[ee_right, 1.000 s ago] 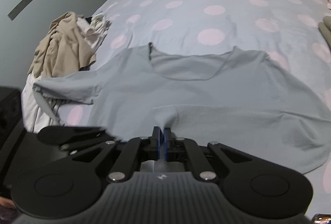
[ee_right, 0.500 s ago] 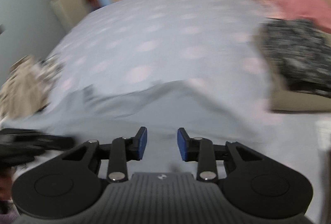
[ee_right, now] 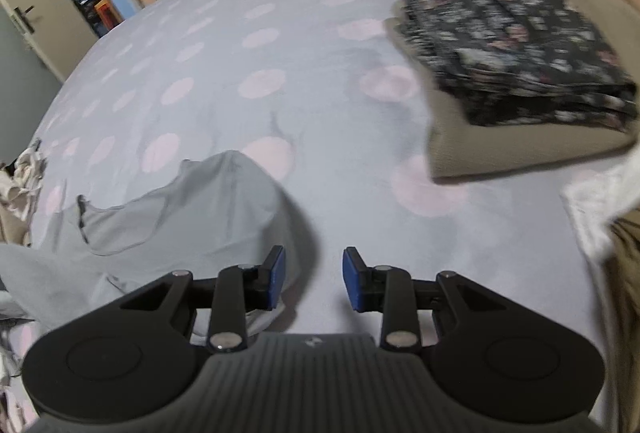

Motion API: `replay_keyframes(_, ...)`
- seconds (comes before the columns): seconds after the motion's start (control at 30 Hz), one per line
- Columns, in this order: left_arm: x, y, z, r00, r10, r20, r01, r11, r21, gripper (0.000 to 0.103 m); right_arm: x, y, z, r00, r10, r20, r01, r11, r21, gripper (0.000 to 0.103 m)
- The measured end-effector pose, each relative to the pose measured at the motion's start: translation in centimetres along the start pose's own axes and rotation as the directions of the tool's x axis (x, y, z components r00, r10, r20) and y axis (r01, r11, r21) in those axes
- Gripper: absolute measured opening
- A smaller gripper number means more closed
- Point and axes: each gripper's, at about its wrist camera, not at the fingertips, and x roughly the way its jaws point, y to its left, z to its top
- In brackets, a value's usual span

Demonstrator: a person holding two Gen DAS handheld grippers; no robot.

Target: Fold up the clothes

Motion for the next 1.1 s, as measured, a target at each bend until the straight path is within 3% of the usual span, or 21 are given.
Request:
replay_keyframes(0.17,1.1,1.7,-1.1,0.998,0.047,-0.053,-0.047,0.999,0.006,0.001,2.0,3.1,2.4,1.0,0.011,-0.016,-0.012,0.999,-0.052,0.035)
replay_keyframes(0.37,1.6,3.5,-2.0,0.996,0.039,-0.078,-0.041,0.999,-0.015,0.001,5.9,4.3,4.3,0.994,-0.106,-0.026,0.104,0.992,-0.078,0.037)
replay_keyframes(0.53,2.1,4.2,-2.4,0.995,0.025,-0.098,-0.027,0.999,-0.019,0.001,8.6,3.7,5.4,0.995,-0.009,-0.097,0.006,1.0,-0.023,0.036)
replay_keyframes(0.57,2.2,4.3,-2.3,0.995,0.025,-0.097,-0.027,0.999,-0.018,0.001,9.1,3.8,5.5,0.994,0.004,-0.109,-0.007,1.0,-0.023,0.023)
replay_keyframes(0.6,2.1,4.5,-2.2,0.996,0.032,-0.088,-0.033,0.999,-0.015,0.001,9.4,3.9,5.7,0.994,0.001,-0.108,-0.004,1.0,-0.027,0.002)
replay_keyframes(0.63,2.0,4.6,-1.8,0.996,0.052,-0.067,-0.052,0.999,-0.009,0.001,9.4,3.9,5.9,0.996,-0.015,-0.089,0.012,1.0,-0.027,0.001)
replay_keyframes(0.73,1.4,5.5,-0.7,0.992,0.129,-0.01,-0.129,0.992,-0.013,0.001,9.1,3.7,6.8,0.999,-0.043,-0.011,0.043,0.999,-0.002,0.001)
replay_keyframes(0.8,1.5,6.7,-0.3,0.984,0.178,-0.015,-0.179,0.983,-0.035,0.001,8.8,3.4,7.5,0.998,-0.037,0.041,0.035,0.999,0.042,0.001)
replay_keyframes(0.9,2.5,8.2,-0.6,0.976,0.213,-0.056,-0.216,0.974,-0.061,0.001,9.4,3.6,7.7,0.999,-0.021,0.043,0.019,0.998,0.059,0.002)
replay_keyframes(1.03,3.5,9.2,-1.2,0.974,0.214,-0.077,-0.221,0.971,-0.092,0.003,9.8,4.3,7.5,0.998,-0.058,0.028,0.057,0.998,0.024,0.017)
replay_keyframes(1.07,3.7,9.5,-1.3,0.974,0.214,-0.081,-0.221,0.97,-0.1,0.003,9.6,4.3,7.5,0.998,-0.057,0.03,0.057,0.998,0.023,0.026)
replay_keyframes(1.1,3.9,9.7,-1.5,0.973,0.214,-0.084,-0.222,0.969,-0.107,0.003,9.3,4.2,7.5,0.998,-0.056,0.033,0.056,0.998,0.019,0.027)
